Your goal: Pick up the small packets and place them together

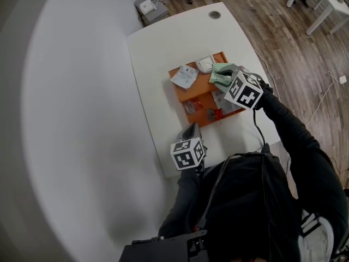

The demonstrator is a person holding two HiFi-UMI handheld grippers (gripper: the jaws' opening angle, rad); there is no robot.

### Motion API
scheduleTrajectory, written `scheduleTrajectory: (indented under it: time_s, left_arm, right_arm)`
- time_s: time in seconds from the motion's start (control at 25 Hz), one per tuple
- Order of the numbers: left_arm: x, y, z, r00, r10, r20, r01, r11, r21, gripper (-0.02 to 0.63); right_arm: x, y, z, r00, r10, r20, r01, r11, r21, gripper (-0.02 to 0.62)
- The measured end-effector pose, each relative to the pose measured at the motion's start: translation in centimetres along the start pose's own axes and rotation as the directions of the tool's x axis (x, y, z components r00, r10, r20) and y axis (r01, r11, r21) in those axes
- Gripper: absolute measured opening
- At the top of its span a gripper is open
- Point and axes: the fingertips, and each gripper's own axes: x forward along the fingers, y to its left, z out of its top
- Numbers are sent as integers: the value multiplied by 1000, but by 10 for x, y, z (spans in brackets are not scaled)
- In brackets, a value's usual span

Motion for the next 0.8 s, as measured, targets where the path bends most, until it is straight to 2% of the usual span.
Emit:
scheduleTrajectory:
  time_s: [0.16, 0.28, 0.4, 0.56, 0.8]
  left_arm:
    - [0, 1, 0, 1000, 0, -1, 0, 1000, 3, -5]
    - [0, 1, 0, 1000, 0, 0, 0, 1000, 5, -5]
    - [0, 0, 0, 1000, 0, -1, 0, 1000, 5, -5]
    - [0, 0, 0, 1000, -1, 2, 1, 1000, 3, -5]
    - [-1, 0, 0, 1000, 0, 7, 0, 1000, 0, -5]
  right_arm:
    - [-22, 11, 11, 999, 36, 34, -35, 999, -34, 127]
    - [-32, 32, 13, 993, 114, 38, -112, 993, -43, 127]
    - [-32, 56, 6, 980, 199, -3, -199, 978, -66, 127]
    - [-22, 84, -7, 953, 291, -79, -298, 950, -93, 127]
    - [-3, 115, -23, 896, 400, -192, -429, 892, -143, 127]
